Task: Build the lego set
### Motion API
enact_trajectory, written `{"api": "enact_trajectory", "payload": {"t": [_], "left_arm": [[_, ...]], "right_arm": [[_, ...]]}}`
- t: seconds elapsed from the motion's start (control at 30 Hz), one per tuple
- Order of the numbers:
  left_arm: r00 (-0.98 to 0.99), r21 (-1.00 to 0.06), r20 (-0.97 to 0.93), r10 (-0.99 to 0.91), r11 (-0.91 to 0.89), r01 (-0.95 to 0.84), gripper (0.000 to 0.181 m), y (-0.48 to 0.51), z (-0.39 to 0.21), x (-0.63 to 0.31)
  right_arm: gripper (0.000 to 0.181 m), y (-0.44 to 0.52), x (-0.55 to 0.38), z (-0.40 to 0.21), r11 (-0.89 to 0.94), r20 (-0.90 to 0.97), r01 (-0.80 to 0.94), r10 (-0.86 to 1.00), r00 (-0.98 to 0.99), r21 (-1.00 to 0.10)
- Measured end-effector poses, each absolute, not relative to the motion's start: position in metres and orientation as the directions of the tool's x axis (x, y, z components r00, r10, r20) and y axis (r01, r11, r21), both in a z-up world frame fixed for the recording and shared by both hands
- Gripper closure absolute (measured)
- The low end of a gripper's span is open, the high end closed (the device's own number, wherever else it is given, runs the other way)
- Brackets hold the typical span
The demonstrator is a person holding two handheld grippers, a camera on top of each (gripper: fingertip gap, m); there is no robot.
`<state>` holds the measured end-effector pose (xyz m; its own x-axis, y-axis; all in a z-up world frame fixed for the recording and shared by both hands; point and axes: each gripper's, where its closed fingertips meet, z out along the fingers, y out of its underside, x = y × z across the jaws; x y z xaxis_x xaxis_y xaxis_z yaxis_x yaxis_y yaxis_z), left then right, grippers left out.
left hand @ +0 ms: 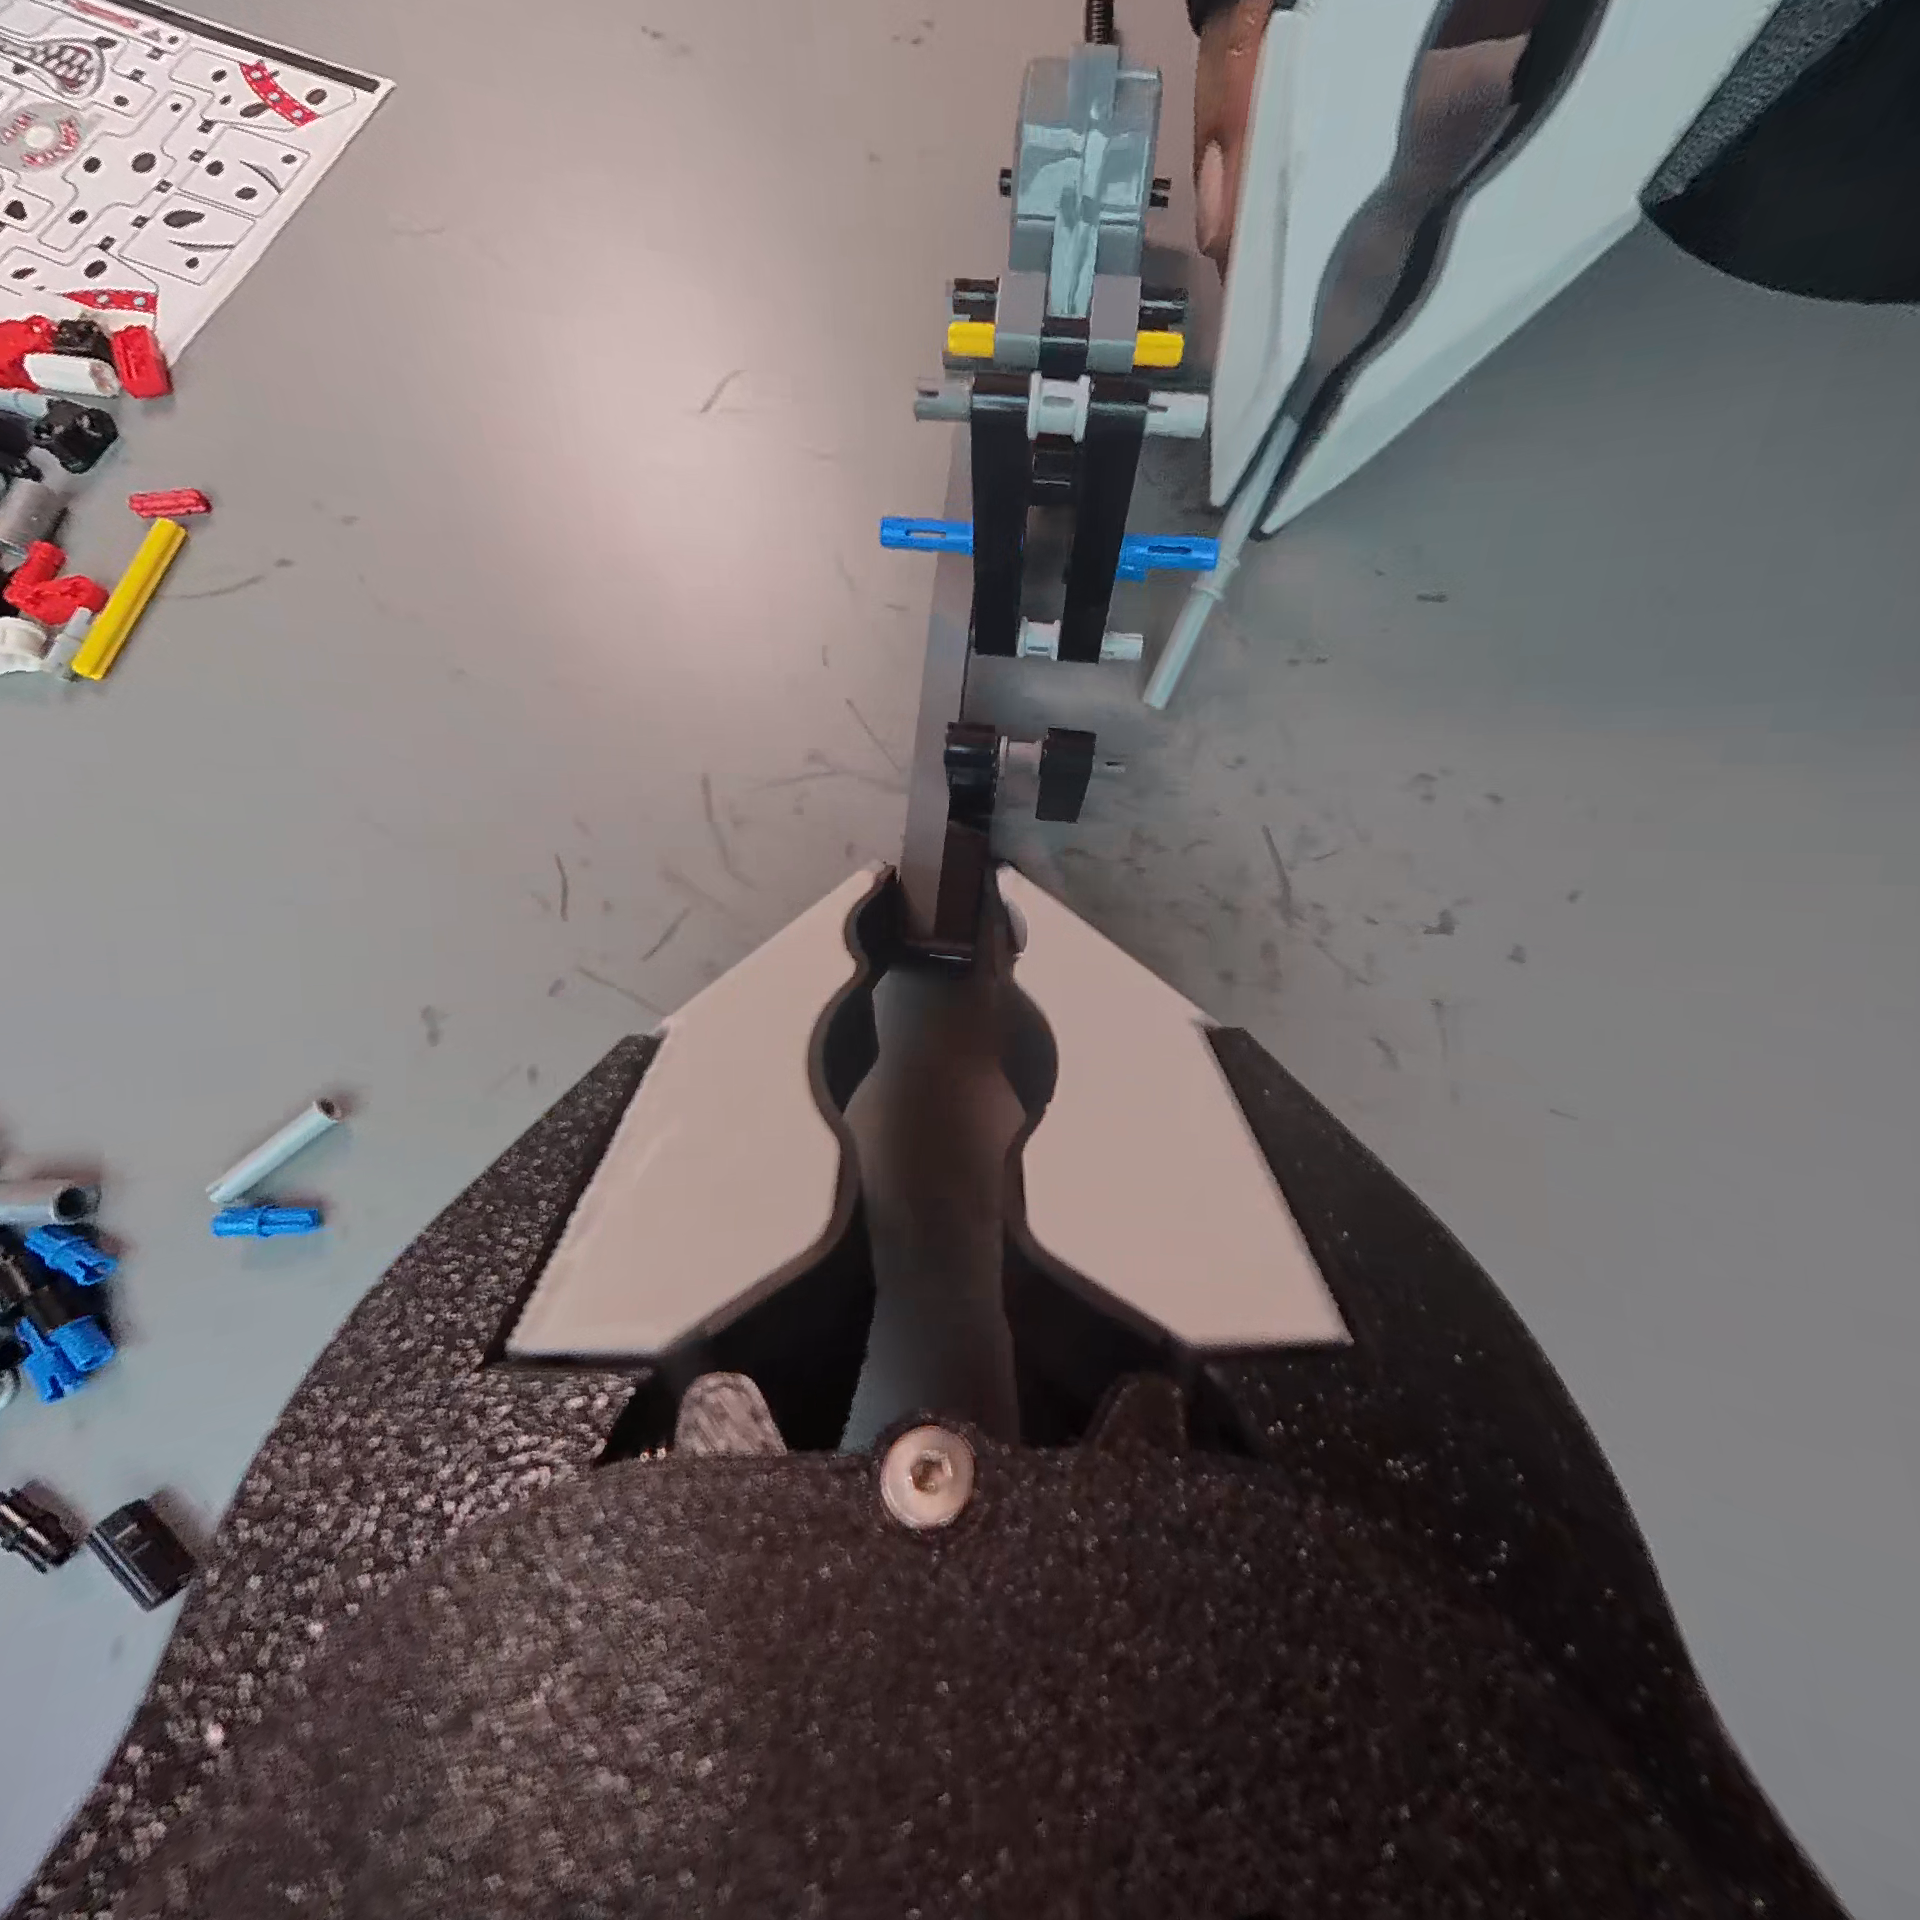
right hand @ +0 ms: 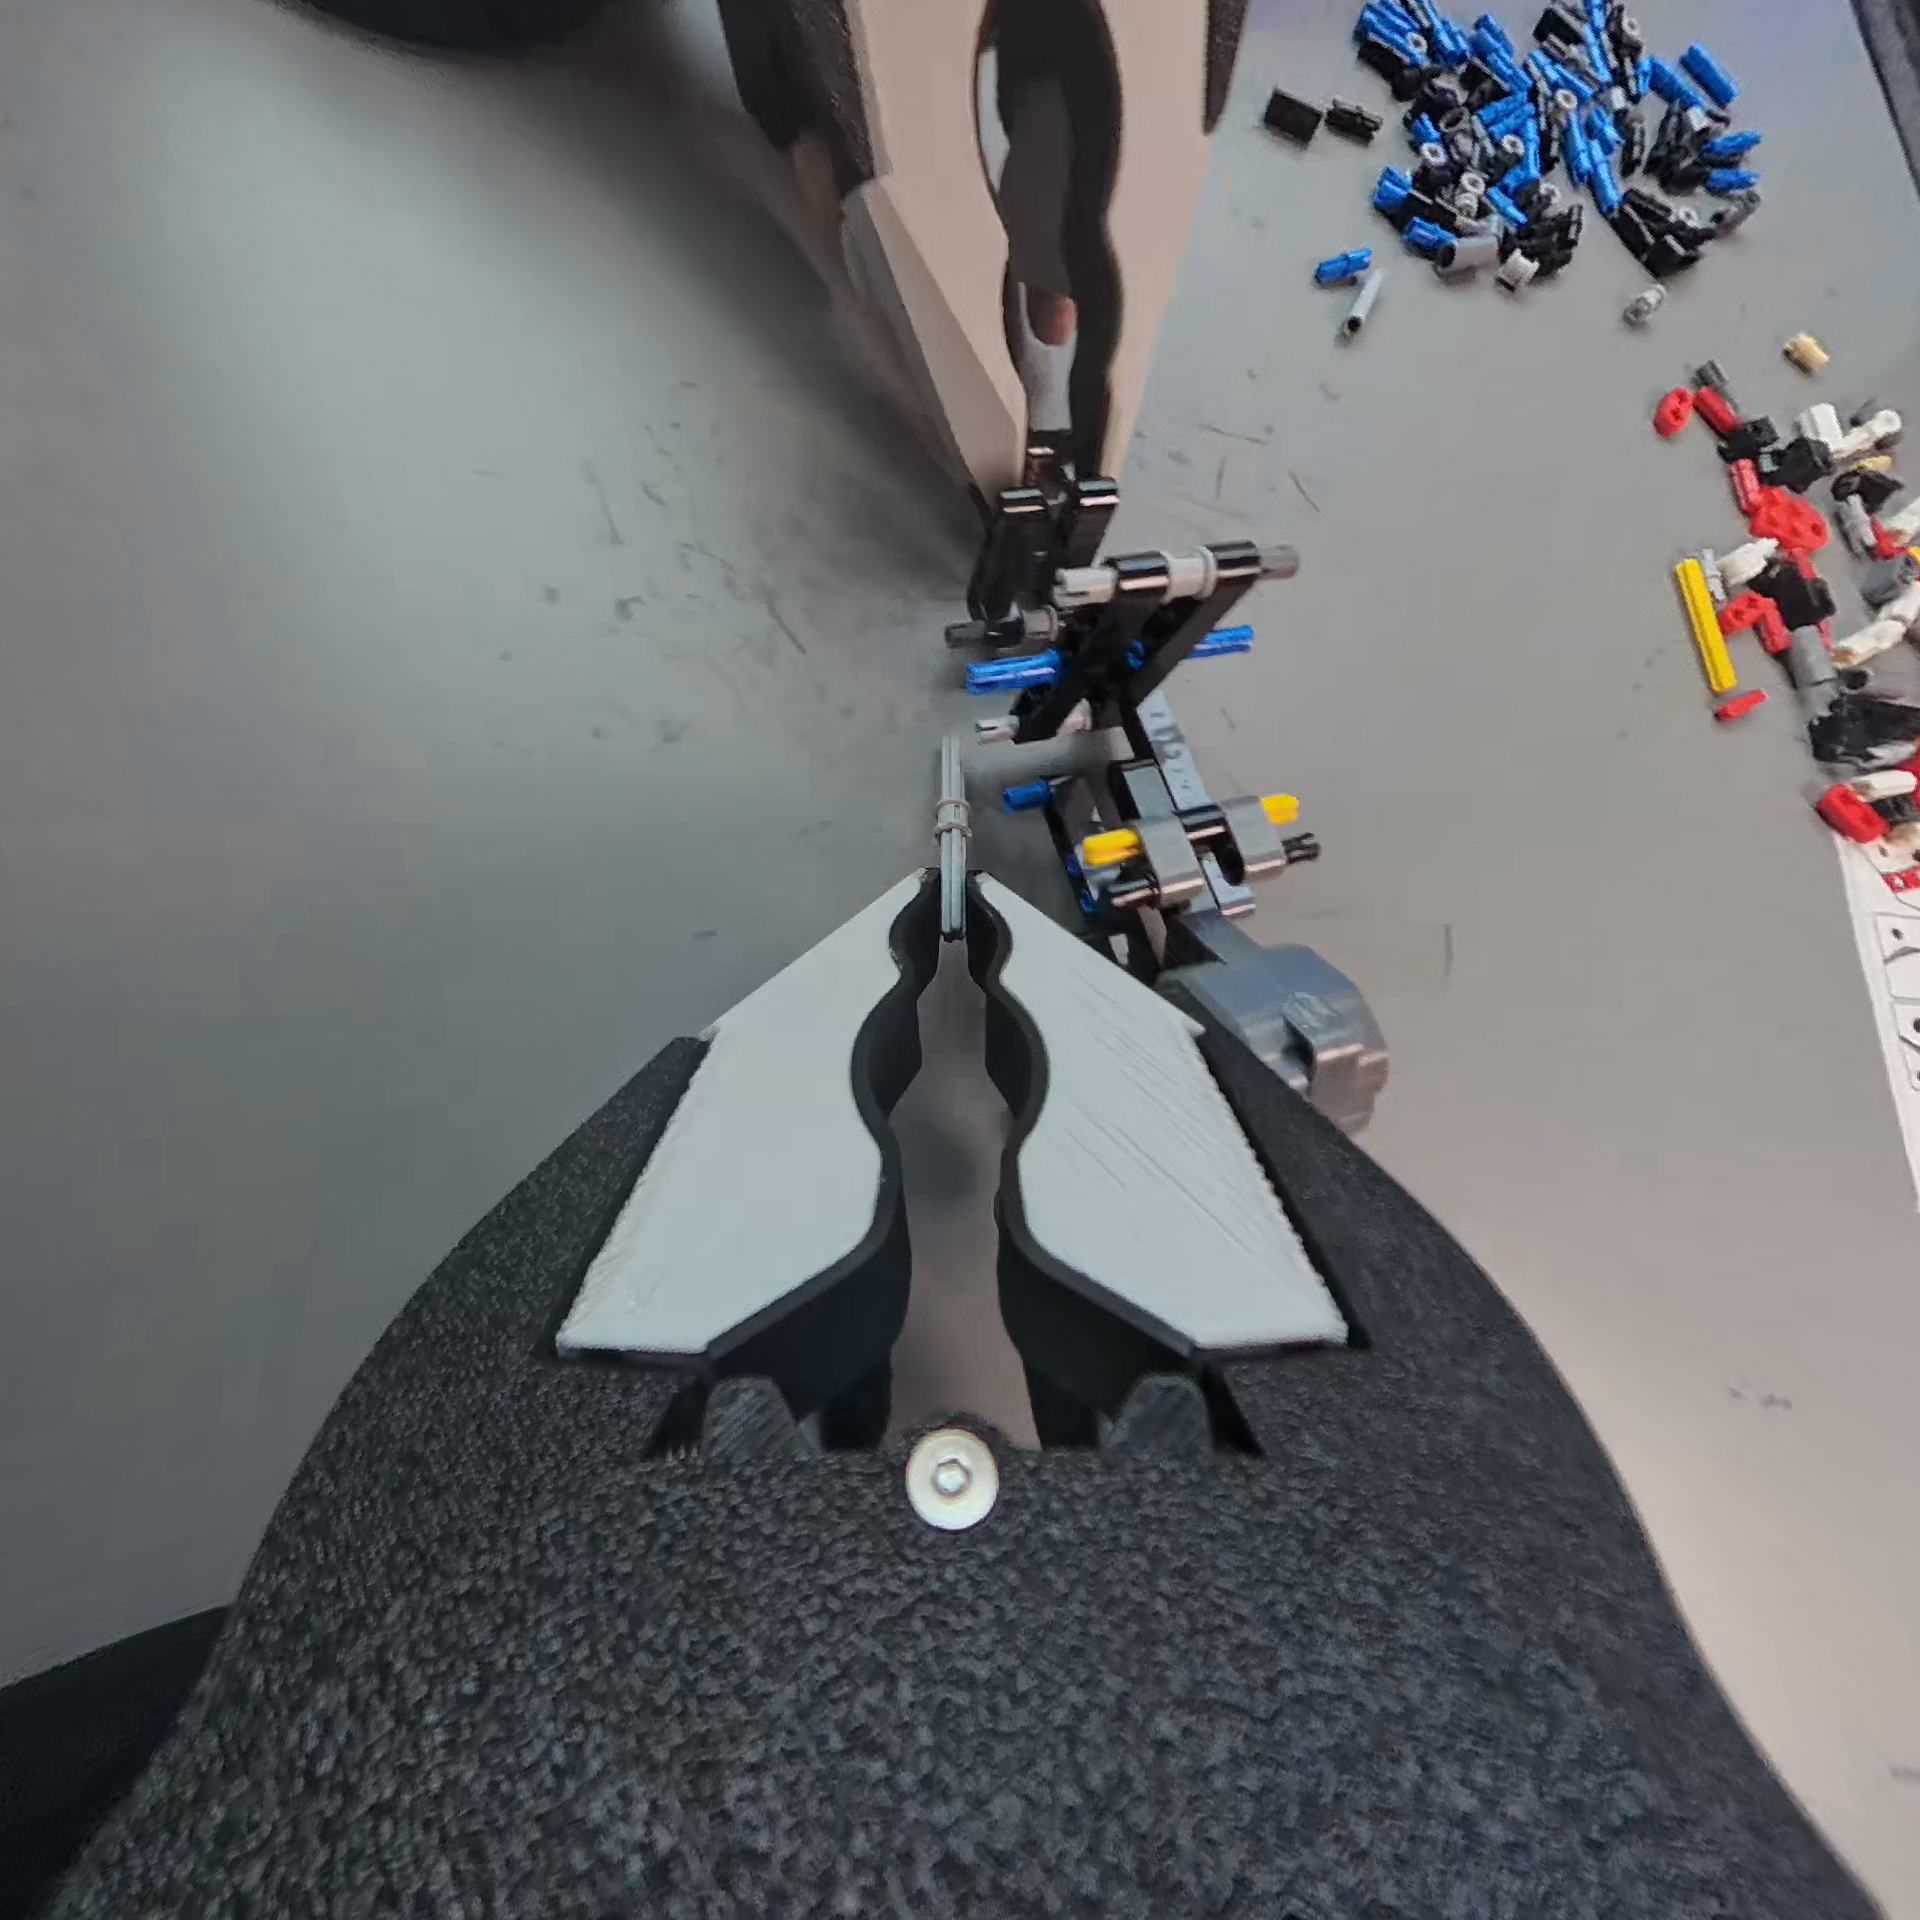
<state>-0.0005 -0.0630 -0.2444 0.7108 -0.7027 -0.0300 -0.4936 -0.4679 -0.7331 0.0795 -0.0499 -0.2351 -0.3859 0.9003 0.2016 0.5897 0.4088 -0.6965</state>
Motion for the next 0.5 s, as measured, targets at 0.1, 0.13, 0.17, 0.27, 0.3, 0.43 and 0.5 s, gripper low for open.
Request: {"api": "enact_trajectory", "payload": {"t": [0.1,0.13,0.17,0.27,0.3,0.43,0.5], "left_arm": [[0.691,-0.729,-0.025,-0.722,-0.46,-0.507,0.161,-0.072,-0.244,0.005],[0.681,-0.727,-0.027,-0.732,-0.453,-0.516,0.161,-0.074,-0.244,0.008],[0.675,-0.723,-0.035,-0.737,-0.448,-0.526,0.16,-0.075,-0.245,0.011],[0.654,-0.716,-0.046,-0.755,-0.432,-0.549,0.157,-0.078,-0.245,0.021],[0.649,-0.716,-0.042,-0.759,-0.43,-0.549,0.155,-0.08,-0.245,0.025],[0.608,-0.733,0.021,-0.793,-0.426,-0.53,0.152,-0.089,-0.244,0.047],[0.574,-0.737,0.055,-0.817,-0.421,-0.529,0.15,-0.096,-0.244,0.055]], "right_arm": [[0.177,-0.038,0.084,-0.236,0.388,0.203,0.604,0.913,-0.354,-0.696],[0.177,-0.035,0.085,-0.236,0.382,0.201,0.603,0.916,-0.346,-0.7],[0.177,-0.032,0.085,-0.236,0.377,0.204,0.605,0.919,-0.336,-0.702],[0.177,-0.019,0.086,-0.238,0.376,0.235,0.619,0.925,-0.3,-0.69],[0.177,-0.015,0.086,-0.238,0.374,0.245,0.621,0.926,-0.287,-0.689],[0.177,-0.008,0.086,-0.24,0.367,0.26,0.631,0.93,-0.259,-0.683],[0.177,-0.007,0.09,-0.242,0.363,0.251,0.643,0.932,-0.263,-0.674]]}}
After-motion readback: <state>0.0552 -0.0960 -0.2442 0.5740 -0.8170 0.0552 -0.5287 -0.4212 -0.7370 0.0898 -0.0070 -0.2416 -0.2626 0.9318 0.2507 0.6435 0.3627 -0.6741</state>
